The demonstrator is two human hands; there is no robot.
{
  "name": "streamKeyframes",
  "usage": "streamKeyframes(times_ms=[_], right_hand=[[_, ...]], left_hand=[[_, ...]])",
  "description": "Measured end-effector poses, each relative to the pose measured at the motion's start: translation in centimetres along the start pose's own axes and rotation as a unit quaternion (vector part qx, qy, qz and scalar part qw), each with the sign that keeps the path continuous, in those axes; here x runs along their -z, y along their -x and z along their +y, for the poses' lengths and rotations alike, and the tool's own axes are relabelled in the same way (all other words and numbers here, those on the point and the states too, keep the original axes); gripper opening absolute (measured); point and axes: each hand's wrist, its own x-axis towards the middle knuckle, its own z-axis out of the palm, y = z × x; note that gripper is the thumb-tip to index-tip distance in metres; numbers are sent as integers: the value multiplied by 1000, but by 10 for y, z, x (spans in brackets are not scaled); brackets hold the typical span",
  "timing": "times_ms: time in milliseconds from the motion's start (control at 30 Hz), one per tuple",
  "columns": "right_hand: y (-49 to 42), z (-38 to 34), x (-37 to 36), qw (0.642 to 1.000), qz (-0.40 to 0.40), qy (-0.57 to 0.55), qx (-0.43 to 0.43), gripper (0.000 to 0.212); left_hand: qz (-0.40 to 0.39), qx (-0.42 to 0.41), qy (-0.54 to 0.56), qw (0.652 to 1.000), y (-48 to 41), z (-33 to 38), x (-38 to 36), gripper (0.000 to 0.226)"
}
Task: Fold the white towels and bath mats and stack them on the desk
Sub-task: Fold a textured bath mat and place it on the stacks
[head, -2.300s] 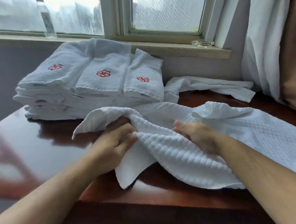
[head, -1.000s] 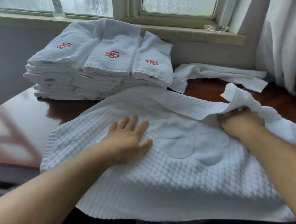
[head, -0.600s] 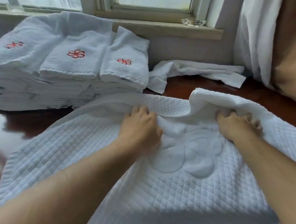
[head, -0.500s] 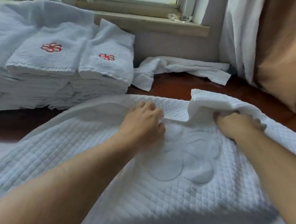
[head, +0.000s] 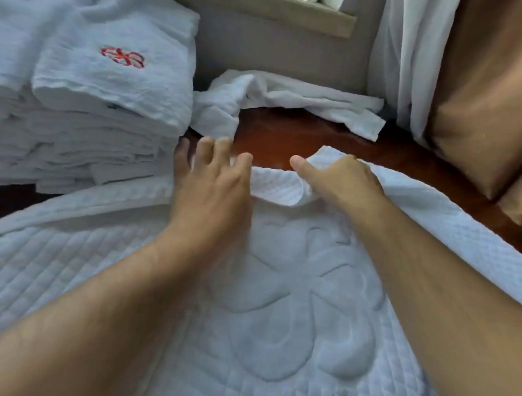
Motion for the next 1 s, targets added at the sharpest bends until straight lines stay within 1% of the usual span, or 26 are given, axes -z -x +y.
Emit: streamKeyframes(times_ms=[67,100,133,200,233,267,300,333,367,400,433,467,500,533,600,633,667,700,733,767,800,833,867,900,933,1000], right_hand=[[-10,-19,10,992,-53,105,37,74],[-15,-31,17,985,-87,141,45,74],[-20,-42,23,979,-118,162,38,75],[-26,-58,25,968,-158,194,32,62],[-28,-61,25,965,-165,201,25,54],[-31,-61,22,967,-158,201,11,40],[-33,-58,20,971,-137,197,-5,29],[-37,-53,17,977,-108,184,-23,26],[-39,-47,15,985,-71,150,-38,28],[-43,-40,14,994,-32,90,-54,32],[-45,-32,14,997,-1,1,-80,34],[-42,-23,12,990,24,-101,-96,32],[-37,-12,8,977,47,-188,-92,25],[-29,-1,3,964,67,-241,-84,18],[-12,20,-8,933,137,-326,-67,19],[-9,28,-10,908,173,-375,-74,20],[-8,32,-11,884,191,-417,-87,22],[-9,34,-11,870,191,-446,-94,23],[-11,33,-11,866,178,-457,-98,26],[-14,31,-12,876,154,-444,-104,35],[-18,28,-11,900,123,-405,-109,51],[-24,24,-7,928,79,-345,-115,70],[-31,17,1,951,25,-284,-118,83],[-38,5,12,965,-34,-230,-120,91],[-46,-10,23,975,-89,-170,-116,94],[-52,-37,41,981,-166,-30,-96,96]], left_hand=[[-26,22,10,999,-5,-6,3,35],[-32,26,26,999,-6,-7,4,29],[-24,27,50,998,-7,-7,6,24],[20,26,95,995,-7,-8,11,19],[37,21,112,993,-8,-8,12,19],[37,11,125,991,-7,-9,13,16],[19,2,135,991,-7,-11,14,13],[-17,-1,135,991,-7,-14,13,18],[-68,-2,117,991,-5,-17,13,34],[-112,-3,92,989,-3,-19,13,50],[-135,-2,72,988,-2,-21,13,58],[-135,2,67,989,-1,-22,15,58],[-126,9,73,989,-1,-23,16,50],[-112,14,84,990,-2,-24,17,40],[-92,18,101,990,-2,-25,17,25],[-79,18,109,991,-2,-26,16,23],[-61,14,116,991,-2,-26,15,21],[-40,8,120,992,-3,-26,14,20],[-20,-1,125,992,-4,-25,15,19],[-5,-11,134,991,-5,-24,16,18],[6,-24,148,989,-5,-22,19,18],[9,-35,163,986,-5,-19,21,17],[10,-42,175,984,-2,-15,22,15],[11,-46,178,983,0,-12,23,14],[13,-50,178,983,2,-9,22,12],[4,-52,175,983,2,-4,20,12]])
